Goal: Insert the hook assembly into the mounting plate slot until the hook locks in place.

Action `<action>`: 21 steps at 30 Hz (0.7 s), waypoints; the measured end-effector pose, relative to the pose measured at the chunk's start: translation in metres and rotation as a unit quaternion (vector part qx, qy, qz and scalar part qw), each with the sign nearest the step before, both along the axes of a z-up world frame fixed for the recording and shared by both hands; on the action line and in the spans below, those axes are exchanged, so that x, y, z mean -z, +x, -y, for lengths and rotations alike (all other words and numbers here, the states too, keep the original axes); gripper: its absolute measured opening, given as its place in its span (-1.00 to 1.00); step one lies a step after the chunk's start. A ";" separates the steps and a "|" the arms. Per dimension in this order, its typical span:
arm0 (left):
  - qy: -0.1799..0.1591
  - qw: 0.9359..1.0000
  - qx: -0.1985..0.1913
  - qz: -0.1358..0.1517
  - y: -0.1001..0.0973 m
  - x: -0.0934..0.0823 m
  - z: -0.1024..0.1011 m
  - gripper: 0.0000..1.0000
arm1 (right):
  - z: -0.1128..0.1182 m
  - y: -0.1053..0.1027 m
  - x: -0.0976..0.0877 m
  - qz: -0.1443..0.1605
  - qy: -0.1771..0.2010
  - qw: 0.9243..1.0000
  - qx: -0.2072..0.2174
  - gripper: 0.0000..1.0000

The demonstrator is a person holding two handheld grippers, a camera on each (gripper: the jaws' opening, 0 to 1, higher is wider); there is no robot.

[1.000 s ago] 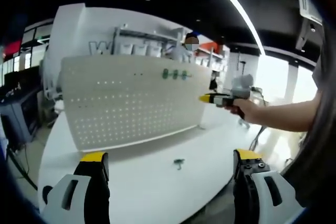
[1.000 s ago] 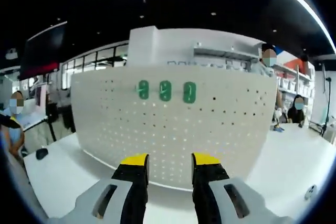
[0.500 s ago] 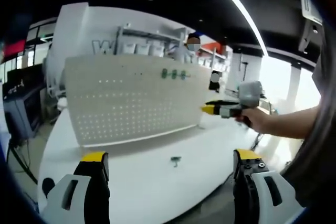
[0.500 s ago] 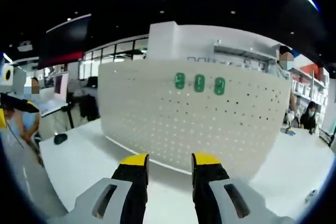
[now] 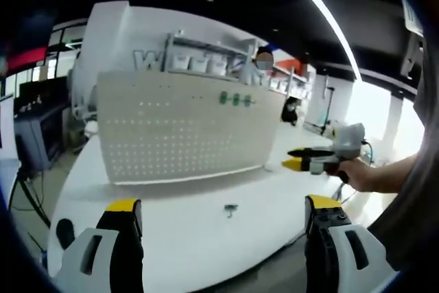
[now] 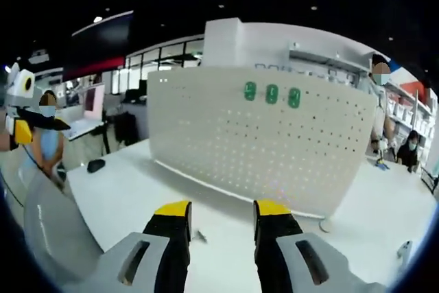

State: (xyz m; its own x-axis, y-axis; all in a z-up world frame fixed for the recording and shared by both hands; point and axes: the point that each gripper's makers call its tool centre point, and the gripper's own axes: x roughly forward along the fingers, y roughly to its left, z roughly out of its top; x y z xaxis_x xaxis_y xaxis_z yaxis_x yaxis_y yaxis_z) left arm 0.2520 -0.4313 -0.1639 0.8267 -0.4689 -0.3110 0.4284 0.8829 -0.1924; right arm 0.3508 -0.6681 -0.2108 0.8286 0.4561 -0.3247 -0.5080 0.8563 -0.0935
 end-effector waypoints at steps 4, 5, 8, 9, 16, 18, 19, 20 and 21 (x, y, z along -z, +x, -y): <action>0.005 1.000 -0.008 0.001 -0.001 -0.003 0.001 1.00 | -0.009 -0.009 0.004 -0.004 -0.003 1.000 -0.024 -0.29; 0.006 1.000 -0.009 0.000 -0.001 -0.003 0.002 1.00 | -0.012 -0.012 0.005 -0.005 -0.006 0.999 -0.032 -0.29; 0.008 1.000 -0.015 0.001 0.000 -0.003 0.004 1.00 | -0.016 -0.018 0.008 -0.007 -0.008 0.999 -0.043 -0.29; 0.008 1.000 -0.017 0.001 0.000 -0.004 0.005 1.00 | -0.018 -0.021 0.009 -0.008 -0.006 0.999 -0.049 -0.28; 0.011 1.000 -0.026 0.006 0.002 -0.005 0.010 1.00 | -0.025 -0.032 0.013 -0.006 -0.005 0.997 -0.079 -0.27; 0.014 1.000 -0.022 0.005 0.003 -0.002 0.012 1.00 | -0.025 -0.035 0.014 -0.004 -0.005 0.997 -0.080 -0.27; 0.018 1.000 -0.019 0.004 0.003 -0.001 0.014 1.00 | -0.024 -0.036 0.014 -0.005 -0.004 0.997 -0.077 -0.27; 0.020 1.000 -0.018 0.003 0.003 0.000 0.014 1.00 | -0.022 -0.037 0.015 -0.009 0.000 0.997 -0.073 -0.27; 0.019 1.000 -0.017 0.002 0.003 0.000 0.014 1.00 | -0.021 -0.039 0.016 -0.011 0.002 0.998 -0.069 -0.27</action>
State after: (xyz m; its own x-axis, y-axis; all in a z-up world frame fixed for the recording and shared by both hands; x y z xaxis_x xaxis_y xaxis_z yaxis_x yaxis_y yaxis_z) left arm 0.2552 -0.4453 -0.1640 0.8434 -0.4286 -0.3240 0.3989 0.9035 -0.1566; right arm 0.3121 -0.6470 -0.2263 0.7503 0.5667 -0.3404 -0.6231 0.7782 -0.0780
